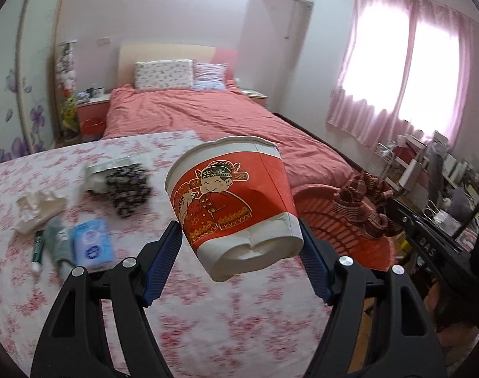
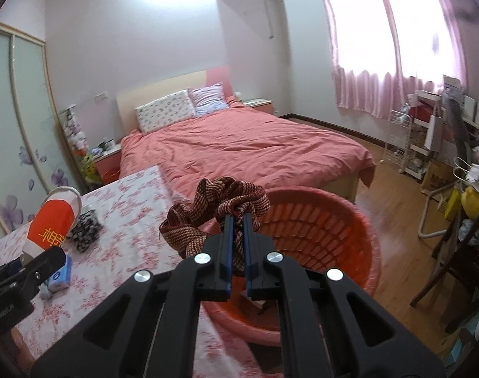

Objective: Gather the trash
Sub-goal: 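Carry the cup to the basket and release it with the left tool while the right tool carries the scrunchie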

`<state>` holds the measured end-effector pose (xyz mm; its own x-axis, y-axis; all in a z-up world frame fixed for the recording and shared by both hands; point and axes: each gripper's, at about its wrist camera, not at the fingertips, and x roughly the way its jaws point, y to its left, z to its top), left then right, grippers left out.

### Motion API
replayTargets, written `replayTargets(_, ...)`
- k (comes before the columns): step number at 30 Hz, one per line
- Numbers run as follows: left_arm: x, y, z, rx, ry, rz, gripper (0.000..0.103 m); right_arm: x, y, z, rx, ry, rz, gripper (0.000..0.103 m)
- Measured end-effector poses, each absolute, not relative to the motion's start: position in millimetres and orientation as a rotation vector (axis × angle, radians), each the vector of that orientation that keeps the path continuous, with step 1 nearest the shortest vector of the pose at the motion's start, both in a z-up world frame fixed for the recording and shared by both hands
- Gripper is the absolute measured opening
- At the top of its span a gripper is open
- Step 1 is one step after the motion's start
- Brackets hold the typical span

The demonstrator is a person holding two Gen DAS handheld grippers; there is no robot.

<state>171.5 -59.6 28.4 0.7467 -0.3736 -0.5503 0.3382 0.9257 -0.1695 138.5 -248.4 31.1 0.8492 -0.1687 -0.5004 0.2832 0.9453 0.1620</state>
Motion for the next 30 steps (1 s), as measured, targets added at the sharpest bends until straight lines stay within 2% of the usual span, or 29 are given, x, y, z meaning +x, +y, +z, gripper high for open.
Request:
replayTargets(15, 171.2, -137.7, 17.5, 0.006, 0.605, -0.574, 0.072, 131.1, -300.7, 17.9, 0.299, 0.484, -0.323, 0.007)
replayTargets(30, 181.9, -181.8, 1.5, 0.044, 0.641, -0.629, 0.072, 139.7, -338.7, 0.7, 0.36, 0.478, -0.352, 0.007)
